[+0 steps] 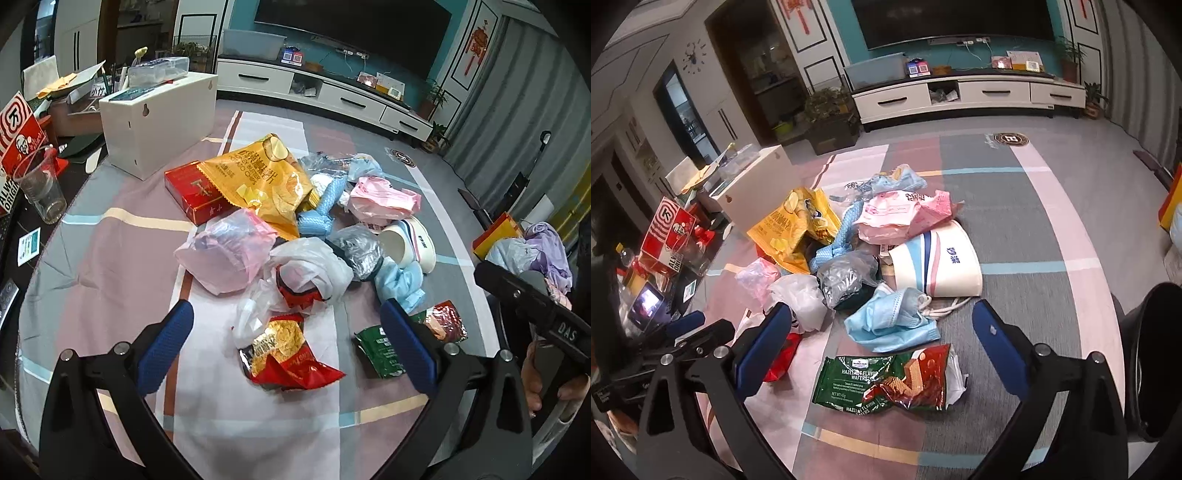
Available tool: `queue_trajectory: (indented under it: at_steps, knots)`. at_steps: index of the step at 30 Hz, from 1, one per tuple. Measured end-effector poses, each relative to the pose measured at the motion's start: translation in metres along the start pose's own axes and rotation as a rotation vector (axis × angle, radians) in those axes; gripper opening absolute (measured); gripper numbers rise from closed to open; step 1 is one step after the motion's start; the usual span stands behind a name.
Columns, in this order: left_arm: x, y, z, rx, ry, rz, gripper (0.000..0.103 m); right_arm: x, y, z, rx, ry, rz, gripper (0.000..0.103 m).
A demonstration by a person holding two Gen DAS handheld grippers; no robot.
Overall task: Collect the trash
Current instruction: 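Move both tools back from the trash pile toward the snack bags, then grasp the red chip bag with the left gripper while the right grasps the green snack bag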
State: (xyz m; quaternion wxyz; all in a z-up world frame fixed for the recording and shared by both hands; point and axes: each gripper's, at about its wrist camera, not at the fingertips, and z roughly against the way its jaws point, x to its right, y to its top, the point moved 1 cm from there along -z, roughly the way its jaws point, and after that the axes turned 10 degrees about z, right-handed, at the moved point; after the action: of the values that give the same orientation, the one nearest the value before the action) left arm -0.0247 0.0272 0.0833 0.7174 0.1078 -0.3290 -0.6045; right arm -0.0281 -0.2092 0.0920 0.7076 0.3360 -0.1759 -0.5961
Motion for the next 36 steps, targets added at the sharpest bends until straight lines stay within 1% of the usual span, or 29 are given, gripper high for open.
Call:
queue_trajectory:
  at_steps: [2, 7, 10, 12, 18, 22, 29, 33, 35, 36]
  knots:
    - [-0.001, -0.001, 0.001, -0.012, -0.014, 0.012, 0.100, 0.000, -0.001, 0.001, -0.003, 0.003, -0.004, 0.093]
    - [0.000, -0.007, 0.007, -0.021, -0.038, 0.021, 0.099, -0.003, -0.004, 0.007, -0.001, 0.006, -0.002, 0.093]
    - [0.002, -0.010, 0.008, -0.012, -0.031, 0.017, 0.099, -0.004, -0.009, 0.006, -0.014, 0.009, -0.003, 0.093]
    - [0.002, -0.014, 0.007, -0.018, -0.030, 0.015, 0.098, -0.004, -0.012, 0.004, -0.021, 0.003, -0.002, 0.090]
    - [-0.001, -0.025, -0.016, -0.081, 0.008, 0.017, 0.090, 0.006, -0.020, -0.011, -0.074, -0.013, -0.026, 0.085]
    - [0.001, -0.032, -0.029, -0.111, 0.021, 0.004, 0.090, 0.009, -0.025, -0.019, -0.107, -0.016, -0.021, 0.083]
    - [0.002, -0.038, -0.048, -0.153, 0.032, 0.015, 0.089, 0.017, -0.034, -0.037, -0.169, -0.009, -0.038, 0.081]
    - [0.000, -0.041, -0.061, -0.182, 0.031, 0.028, 0.084, 0.018, -0.039, -0.047, -0.204, 0.000, -0.035, 0.079]
    - [-0.002, -0.042, -0.069, -0.200, 0.032, 0.039, 0.080, 0.017, -0.041, -0.051, -0.222, 0.002, -0.031, 0.075]
    - [0.000, -0.042, -0.069, -0.182, 0.037, 0.031, 0.078, 0.016, -0.043, -0.054, -0.232, 0.000, -0.024, 0.074]
